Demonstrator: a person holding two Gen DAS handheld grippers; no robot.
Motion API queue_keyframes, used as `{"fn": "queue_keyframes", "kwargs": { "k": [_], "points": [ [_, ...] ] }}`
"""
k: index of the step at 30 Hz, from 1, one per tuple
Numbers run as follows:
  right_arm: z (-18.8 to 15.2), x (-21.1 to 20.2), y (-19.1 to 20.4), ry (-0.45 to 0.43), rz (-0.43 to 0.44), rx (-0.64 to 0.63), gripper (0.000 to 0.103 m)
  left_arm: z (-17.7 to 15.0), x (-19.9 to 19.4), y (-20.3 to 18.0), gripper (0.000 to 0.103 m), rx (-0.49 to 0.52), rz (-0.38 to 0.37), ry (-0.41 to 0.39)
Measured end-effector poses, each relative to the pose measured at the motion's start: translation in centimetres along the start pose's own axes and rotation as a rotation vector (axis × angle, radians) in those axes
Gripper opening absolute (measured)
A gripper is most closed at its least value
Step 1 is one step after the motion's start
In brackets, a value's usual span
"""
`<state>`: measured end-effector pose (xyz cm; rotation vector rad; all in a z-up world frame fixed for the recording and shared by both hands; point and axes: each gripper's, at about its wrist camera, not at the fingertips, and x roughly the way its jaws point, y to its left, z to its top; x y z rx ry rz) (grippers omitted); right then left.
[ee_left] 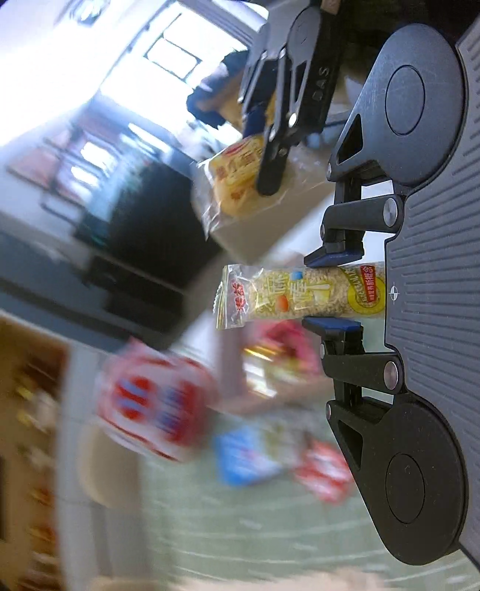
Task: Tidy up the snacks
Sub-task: 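Drop the stick pack and bread bun into the pink box with both grippers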
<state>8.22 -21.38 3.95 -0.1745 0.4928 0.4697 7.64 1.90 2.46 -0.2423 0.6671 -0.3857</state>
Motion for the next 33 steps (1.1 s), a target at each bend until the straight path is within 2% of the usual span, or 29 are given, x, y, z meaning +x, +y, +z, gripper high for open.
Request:
{"fn": "queue_keyframes", "kwargs": {
  "k": [2, 4, 9, 12, 15, 18, 20, 23, 28, 33],
  "points": [
    [1.7, -1.5, -1.3, -0.071, -0.043, 0.035, 0.051, 2.7, 1.2, -1.1, 0.033, 0.033, -0.019, -0.042],
    [2.8, -2.5, -2.5, -0.117, -0.093, 0.072, 0.051, 4.3, 3.3, -1.6, 0.033, 0.01, -0.025, -0.035],
    [3.1, -2.9, -4.0, -0.131, -0.13, 0.145, 0.051, 6.0, 9.7, -0.9, 0.033, -0.013, 0.055, 0.0],
    [2.2, -2.4, -4.5, -0.109, -0.157, 0.162, 0.051, 5.3, 13.7, 0.3, 0.033, -0.05, 0.08, 0.061],
    [0.8, -1.9, -4.9, -0.077, -0.18, 0.182, 0.051, 4.1, 17.1, 1.4, 0.033, -0.061, 0.087, 0.089],
    [-0.6, -1.1, -5.2, -0.04, -0.199, 0.205, 0.051, 2.5, 20.1, 2.0, 0.033, -0.003, 0.102, 0.088],
    [-1.6, -0.9, -5.3, -0.017, -0.202, 0.216, 0.051, 1.7, 21.8, 2.5, 0.033, 0.028, 0.137, 0.135],
    [-2.3, 0.0, -5.4, 0.013, -0.204, 0.222, 0.051, 1.4, 21.5, 3.2, 0.033, -0.004, 0.102, 0.165],
    [-1.9, 2.5, -6.3, 0.046, -0.172, 0.258, 0.051, 2.4, 15.3, 4.6, 0.033, -0.157, 0.031, 0.074],
    [0.3, 7.3, -6.7, 0.081, -0.054, 0.32, 0.051, -0.2, 10.0, 5.4, 0.033, -0.197, 0.027, 0.082]
  ]
}}
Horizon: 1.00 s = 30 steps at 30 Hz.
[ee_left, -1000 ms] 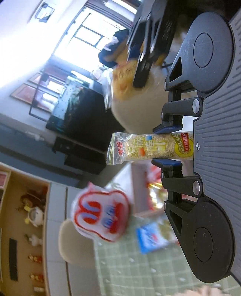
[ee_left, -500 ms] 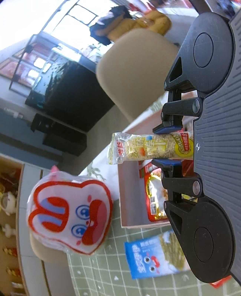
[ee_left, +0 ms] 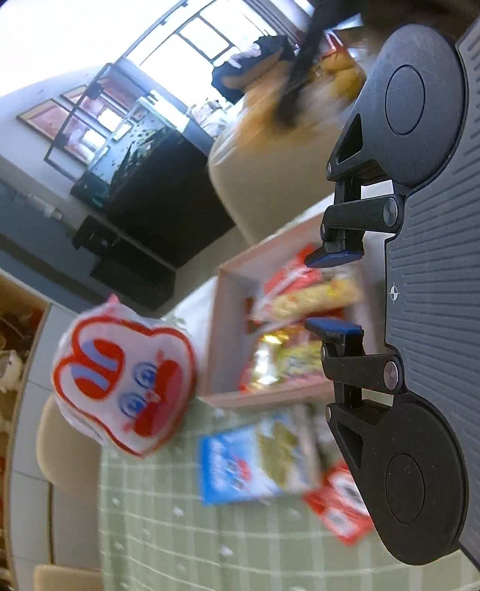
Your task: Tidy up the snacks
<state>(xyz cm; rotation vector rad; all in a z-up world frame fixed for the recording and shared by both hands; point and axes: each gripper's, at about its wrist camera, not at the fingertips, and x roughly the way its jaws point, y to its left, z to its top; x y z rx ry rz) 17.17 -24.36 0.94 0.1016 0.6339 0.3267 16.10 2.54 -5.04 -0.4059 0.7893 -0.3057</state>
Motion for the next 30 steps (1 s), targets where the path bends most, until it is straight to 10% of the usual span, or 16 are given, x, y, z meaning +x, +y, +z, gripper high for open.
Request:
{"fn": "queue_keyframes", "kwargs": {
  "k": [14, 30],
  "points": [
    [-0.4, 22.4, 1.1, 0.344, 0.034, 0.095, 0.054, -8.2, -5.9, 9.6, 0.033, -0.241, 0.222, 0.067],
    [1.7, 14.4, 9.4, 0.178, 0.128, -0.185, 0.08, -7.9, -4.8, 13.2, 0.033, -0.312, 0.27, 0.061]
  ]
}}
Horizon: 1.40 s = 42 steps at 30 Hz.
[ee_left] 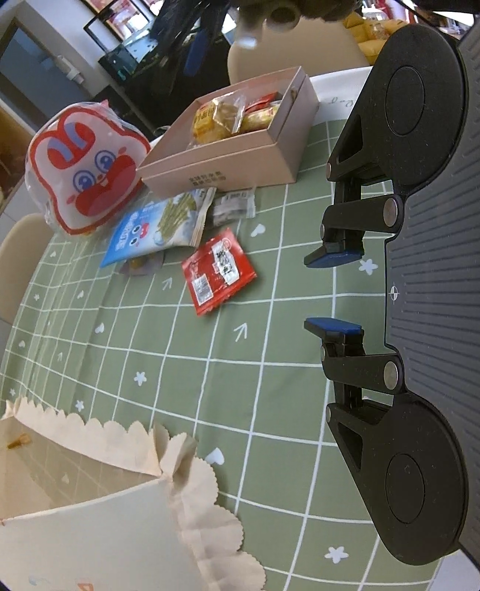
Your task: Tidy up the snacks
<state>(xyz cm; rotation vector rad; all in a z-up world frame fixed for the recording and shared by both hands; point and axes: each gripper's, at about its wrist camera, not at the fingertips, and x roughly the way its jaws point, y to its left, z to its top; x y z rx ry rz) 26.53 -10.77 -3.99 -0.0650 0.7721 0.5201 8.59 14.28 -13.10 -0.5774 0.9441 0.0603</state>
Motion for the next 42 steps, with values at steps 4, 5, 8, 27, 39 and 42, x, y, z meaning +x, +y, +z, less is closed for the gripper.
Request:
{"fn": "queue_keyframes", "kwargs": {
  "k": [4, 5, 8, 27, 39, 42],
  "points": [
    [0.6, 3.9, 4.3, 0.071, 0.072, -0.031, 0.08, -0.3, -0.7, 1.0, 0.033, -0.013, -0.003, -0.015],
    [0.6, 5.1, 5.7, 0.087, 0.066, -0.052, 0.08, -0.4, -0.9, 1.3, 0.033, -0.019, -0.003, -0.017],
    [0.6, 9.4, 8.5, 0.144, 0.006, -0.135, 0.08, -0.8, -1.4, 2.4, 0.033, -0.033, -0.013, -0.024],
    [1.7, 11.0, 8.9, 0.258, 0.067, -0.124, 0.012, -0.5, -2.1, 5.3, 0.033, -0.104, -0.009, -0.028],
    [-7.9, 4.7, 5.6, 0.395, 0.473, 0.168, 0.013, 0.1, -1.6, 2.4, 0.033, -0.023, -0.024, -0.019],
    [-11.1, 3.2, 5.1, 0.397, 0.445, 0.148, 0.013, 1.0, -1.3, 1.6, 0.033, 0.024, -0.03, -0.032]
  ]
}}
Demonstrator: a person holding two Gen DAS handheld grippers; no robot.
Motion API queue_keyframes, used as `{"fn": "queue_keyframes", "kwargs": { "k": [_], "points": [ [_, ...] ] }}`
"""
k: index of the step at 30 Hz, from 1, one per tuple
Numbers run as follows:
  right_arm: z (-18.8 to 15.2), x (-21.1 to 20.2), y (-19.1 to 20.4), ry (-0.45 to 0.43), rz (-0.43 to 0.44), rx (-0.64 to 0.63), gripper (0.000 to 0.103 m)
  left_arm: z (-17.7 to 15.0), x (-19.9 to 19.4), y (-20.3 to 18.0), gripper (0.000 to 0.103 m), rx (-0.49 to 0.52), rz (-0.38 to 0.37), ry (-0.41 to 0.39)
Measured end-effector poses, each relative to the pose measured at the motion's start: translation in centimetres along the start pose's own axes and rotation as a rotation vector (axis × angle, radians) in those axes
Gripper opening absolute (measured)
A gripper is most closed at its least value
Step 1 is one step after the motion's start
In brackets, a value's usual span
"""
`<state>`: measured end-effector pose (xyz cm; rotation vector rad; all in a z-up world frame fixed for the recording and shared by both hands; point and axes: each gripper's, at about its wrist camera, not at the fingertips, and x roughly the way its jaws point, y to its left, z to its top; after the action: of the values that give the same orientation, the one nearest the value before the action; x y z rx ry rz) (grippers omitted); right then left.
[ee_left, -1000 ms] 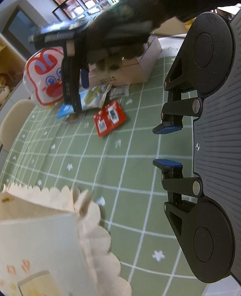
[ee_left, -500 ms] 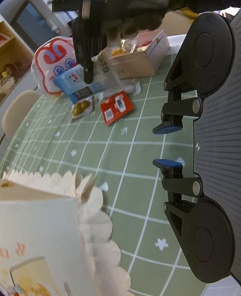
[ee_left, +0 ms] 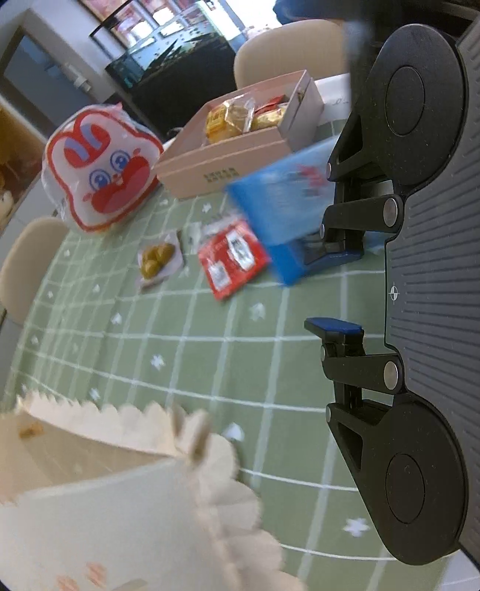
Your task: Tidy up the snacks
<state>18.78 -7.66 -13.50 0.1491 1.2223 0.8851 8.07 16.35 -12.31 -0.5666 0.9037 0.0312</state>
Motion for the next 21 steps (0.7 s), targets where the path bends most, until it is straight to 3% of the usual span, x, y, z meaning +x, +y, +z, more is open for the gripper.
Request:
{"fn": "queue_keyframes", "kwargs": {
  "k": [4, 7, 8, 10, 11, 16, 21],
  "points": [
    [-3.3, -2.7, -1.8, -0.05, -0.007, 0.073, 0.013, 3.4, 1.6, -1.8, 0.033, 0.143, 0.021, -0.061],
    [-5.1, -4.6, -3.1, -0.1, -0.061, 0.102, 0.017, 6.3, 4.3, -3.3, 0.033, 0.239, 0.002, -0.071],
    [-5.3, -4.9, -3.5, -0.121, -0.094, 0.111, 0.025, 7.1, 5.5, -3.7, 0.033, 0.256, -0.003, -0.066],
    [-6.4, -5.9, -4.0, -0.163, -0.168, 0.117, 0.056, 8.2, 7.8, -4.0, 0.033, 0.268, 0.012, -0.039],
    [-6.9, -6.4, -4.0, -0.19, -0.209, 0.113, 0.06, 8.5, 8.8, -4.1, 0.033, 0.265, 0.017, -0.025],
    [-9.5, -8.6, -4.6, -0.286, -0.365, 0.063, 0.064, 8.1, 11.2, -4.4, 0.034, 0.285, -0.008, 0.034],
    [-10.9, -8.2, -6.3, -0.291, -0.46, 0.063, 0.065, 4.7, 10.2, -6.9, 0.034, 0.52, 0.02, 0.063]
  ]
}}
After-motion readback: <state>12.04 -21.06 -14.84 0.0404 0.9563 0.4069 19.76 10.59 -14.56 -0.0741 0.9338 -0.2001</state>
